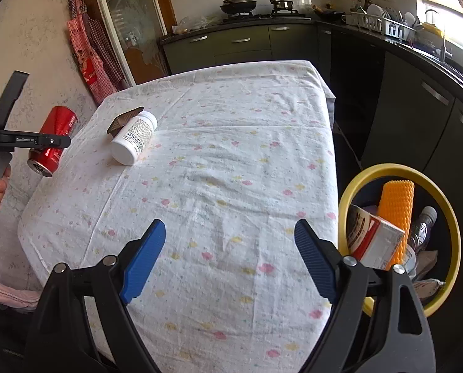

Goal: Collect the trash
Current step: 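Carry the can over the bin and open the left gripper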

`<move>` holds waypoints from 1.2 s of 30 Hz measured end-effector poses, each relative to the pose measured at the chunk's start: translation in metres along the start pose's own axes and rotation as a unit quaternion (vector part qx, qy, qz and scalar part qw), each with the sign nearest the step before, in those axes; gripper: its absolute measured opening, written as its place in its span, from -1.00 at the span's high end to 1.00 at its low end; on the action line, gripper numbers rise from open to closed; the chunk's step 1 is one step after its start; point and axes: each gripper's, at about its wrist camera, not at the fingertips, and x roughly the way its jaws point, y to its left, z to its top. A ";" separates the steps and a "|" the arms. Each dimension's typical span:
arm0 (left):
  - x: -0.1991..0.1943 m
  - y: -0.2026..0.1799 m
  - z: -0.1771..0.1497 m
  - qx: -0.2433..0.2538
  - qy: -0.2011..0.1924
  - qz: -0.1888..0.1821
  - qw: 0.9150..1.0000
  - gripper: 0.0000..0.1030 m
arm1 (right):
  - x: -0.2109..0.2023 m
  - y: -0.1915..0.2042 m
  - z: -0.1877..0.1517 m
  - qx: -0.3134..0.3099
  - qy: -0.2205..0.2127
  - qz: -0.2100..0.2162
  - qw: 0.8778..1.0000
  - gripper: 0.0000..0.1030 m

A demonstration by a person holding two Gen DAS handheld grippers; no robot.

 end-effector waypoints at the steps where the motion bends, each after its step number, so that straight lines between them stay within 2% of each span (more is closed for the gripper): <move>1: -0.003 -0.007 0.001 0.007 -0.006 -0.005 1.000 -0.41 | -0.001 -0.001 -0.002 0.004 -0.001 -0.001 1.000 -0.56; 6: -0.033 -0.054 0.003 0.062 -0.047 -0.037 0.996 -0.41 | -0.012 -0.015 -0.019 0.037 -0.002 -0.017 0.999 -0.56; 10: -0.044 -0.118 0.012 0.122 -0.060 -0.103 0.985 -0.41 | -0.033 -0.042 -0.035 0.076 -0.012 -0.045 0.996 -0.56; 12: -0.043 -0.153 0.018 0.152 -0.060 -0.133 0.978 -0.41 | -0.049 -0.060 -0.044 0.102 -0.021 -0.065 0.992 -0.56; 15: -0.037 -0.217 0.027 0.199 -0.054 -0.190 0.960 -0.41 | -0.072 -0.086 -0.056 0.140 -0.036 -0.095 0.985 -0.56; 18: -0.029 -0.275 0.034 0.236 -0.053 -0.223 0.944 -0.41 | -0.094 -0.107 -0.068 0.168 -0.049 -0.121 0.977 -0.56; 22: -0.007 -0.352 0.040 0.268 -0.023 -0.265 0.926 -0.41 | -0.112 -0.125 -0.082 0.196 -0.058 -0.140 0.969 -0.56; 24: 0.004 -0.383 0.039 0.275 -0.010 -0.273 0.922 -0.41 | -0.117 -0.131 -0.087 0.205 -0.060 -0.145 0.966 -0.56; 26: 0.017 -0.421 0.036 0.289 0.005 -0.290 0.912 -0.41 | -0.123 -0.137 -0.094 0.217 -0.061 -0.150 0.963 -0.56; 29: 0.035 -0.456 0.029 0.303 0.030 -0.299 0.904 -0.41 | -0.132 -0.146 -0.104 0.234 -0.063 -0.160 0.957 -0.56; 34: 0.062 -0.499 0.017 0.324 0.041 -0.277 0.904 -0.44 | -0.141 -0.153 -0.114 0.250 -0.062 -0.169 0.951 -0.56; 36: 0.071 -0.507 0.014 0.327 0.052 -0.270 0.904 -0.58 | -0.142 -0.154 -0.117 0.251 -0.062 -0.168 0.951 -0.56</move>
